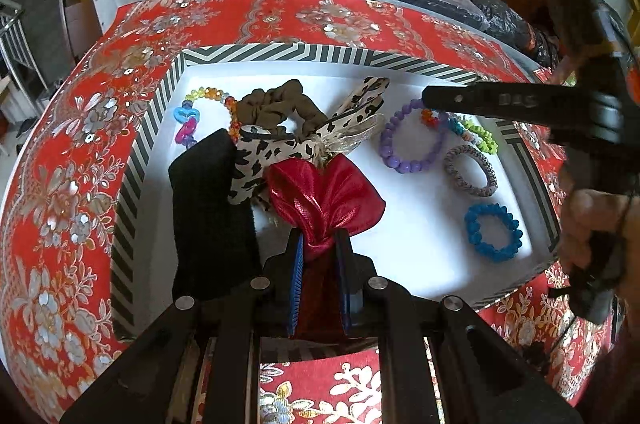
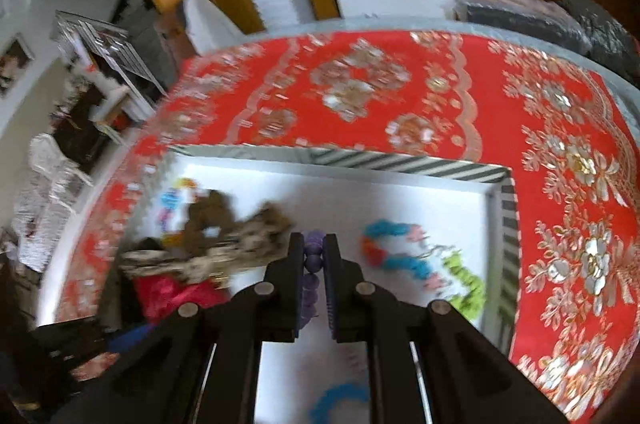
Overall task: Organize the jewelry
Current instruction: 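Carry the pouch and purple bracelet into the tray and open both tools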
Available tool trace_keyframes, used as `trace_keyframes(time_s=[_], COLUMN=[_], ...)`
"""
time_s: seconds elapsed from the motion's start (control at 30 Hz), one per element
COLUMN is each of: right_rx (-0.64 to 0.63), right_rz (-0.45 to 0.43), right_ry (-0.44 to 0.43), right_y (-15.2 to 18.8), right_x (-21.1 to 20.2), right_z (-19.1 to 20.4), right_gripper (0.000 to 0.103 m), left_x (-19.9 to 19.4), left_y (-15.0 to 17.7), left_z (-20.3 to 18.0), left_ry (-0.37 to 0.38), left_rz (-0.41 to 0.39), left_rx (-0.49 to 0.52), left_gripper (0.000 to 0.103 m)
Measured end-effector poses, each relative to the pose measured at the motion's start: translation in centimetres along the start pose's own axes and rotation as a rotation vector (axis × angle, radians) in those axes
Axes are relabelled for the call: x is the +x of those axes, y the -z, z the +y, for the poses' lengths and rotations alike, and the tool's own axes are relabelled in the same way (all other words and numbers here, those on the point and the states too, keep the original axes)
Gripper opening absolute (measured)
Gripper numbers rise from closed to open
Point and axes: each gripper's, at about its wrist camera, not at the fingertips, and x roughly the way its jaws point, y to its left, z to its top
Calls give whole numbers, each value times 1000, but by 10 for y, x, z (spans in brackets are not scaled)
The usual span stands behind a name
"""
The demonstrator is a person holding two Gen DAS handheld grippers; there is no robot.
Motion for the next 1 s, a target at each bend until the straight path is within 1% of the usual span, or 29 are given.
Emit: trace_keyframes(time_s=[0.07,0.23,0.4,0.47,0.53,0.6,0.63,0.7,0.77,0.83,0.87,0.9,1.0], right_rx=[-16,-2,15,11,32,56,66,68,55,44,41,39,45], right_rz=[4,5,4,3,12,12,9,4,-1,-12,-22,-30,-42], right_ry=[32,71,63,66,58,43,32,4,8,8,12,20,41], right_y=[-3,-12,-17,-16,-14,-11,-9,-3,4,12,17,21,33], right_x=[9,25,35,32,26,18,11,-1,-14,-28,-35,-40,-52], right_z=[-1,-2,0,1,-1,-4,-5,-5,-3,-1,0,0,0], right_gripper=[10,10,10,10,16,28,29,29,30,36,43,47,49], left_x=[1,7,10,11,12,10,10,8,5,0,-3,-5,-11], left_y=[1,2,1,2,2,2,2,1,2,2,2,3,4], left_z=[-2,-5,-4,-5,-4,-3,-2,-3,-3,-3,-3,-3,-6], left_ry=[1,-2,-20,-26,-24,-9,-2,-11,-17,-20,-21,-21,-20], left_rz=[0,5,3,10,9,2,-3,-9,-18,-31,-37,-43,-48], left_rx=[4,10,20,20,18,7,3,6,9,3,-1,-5,2], left_gripper=[11,11,11,15,24,28,30,30,30,31,31,31,31])
